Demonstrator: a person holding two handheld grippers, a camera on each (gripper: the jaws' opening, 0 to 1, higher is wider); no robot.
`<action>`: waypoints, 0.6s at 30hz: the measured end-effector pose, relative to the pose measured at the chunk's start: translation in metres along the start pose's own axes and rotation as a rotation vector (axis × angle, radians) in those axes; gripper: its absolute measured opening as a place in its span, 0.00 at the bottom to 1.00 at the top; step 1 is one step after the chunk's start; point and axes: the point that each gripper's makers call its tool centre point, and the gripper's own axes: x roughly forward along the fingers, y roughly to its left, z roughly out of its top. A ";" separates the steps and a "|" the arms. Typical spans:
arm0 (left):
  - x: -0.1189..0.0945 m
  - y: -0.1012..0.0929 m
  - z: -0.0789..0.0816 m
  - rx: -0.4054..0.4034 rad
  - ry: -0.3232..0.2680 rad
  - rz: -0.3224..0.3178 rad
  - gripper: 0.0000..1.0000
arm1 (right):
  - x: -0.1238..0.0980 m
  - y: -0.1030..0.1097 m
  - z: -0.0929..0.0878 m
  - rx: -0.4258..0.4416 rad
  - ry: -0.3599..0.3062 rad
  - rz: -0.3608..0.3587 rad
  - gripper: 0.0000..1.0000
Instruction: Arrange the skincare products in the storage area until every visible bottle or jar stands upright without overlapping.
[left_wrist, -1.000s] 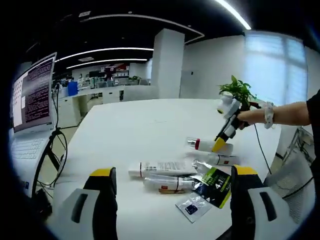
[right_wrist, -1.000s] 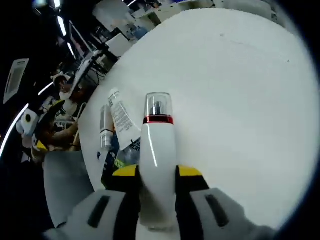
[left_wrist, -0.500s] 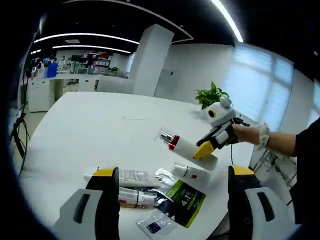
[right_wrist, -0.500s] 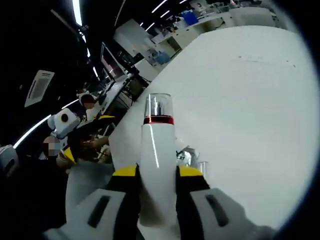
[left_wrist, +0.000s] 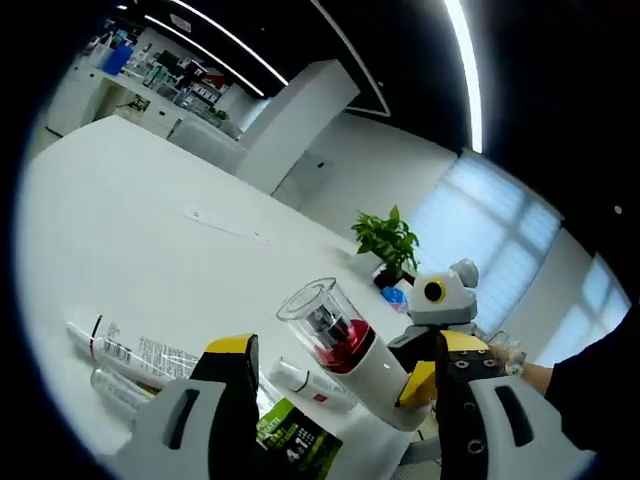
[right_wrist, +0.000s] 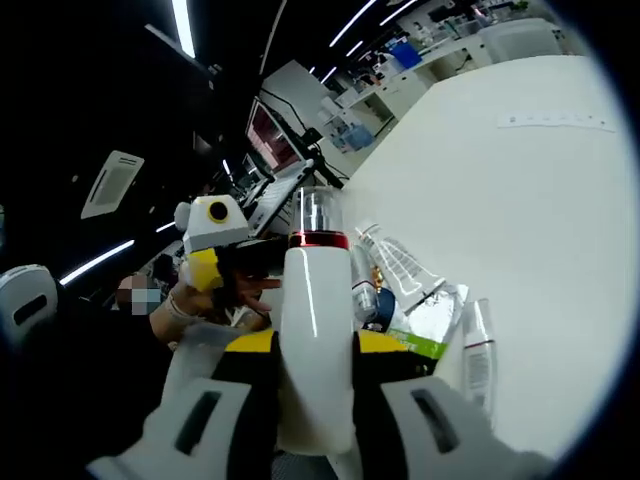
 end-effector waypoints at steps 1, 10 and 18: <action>0.003 -0.002 -0.003 -0.022 0.014 -0.013 0.72 | -0.001 0.002 -0.001 0.007 -0.009 0.008 0.26; 0.029 -0.021 -0.030 -0.143 0.087 -0.143 0.57 | -0.017 0.007 -0.006 0.034 -0.085 0.025 0.26; 0.042 -0.040 -0.039 -0.188 0.085 -0.252 0.35 | -0.031 0.003 -0.011 0.072 -0.148 0.030 0.26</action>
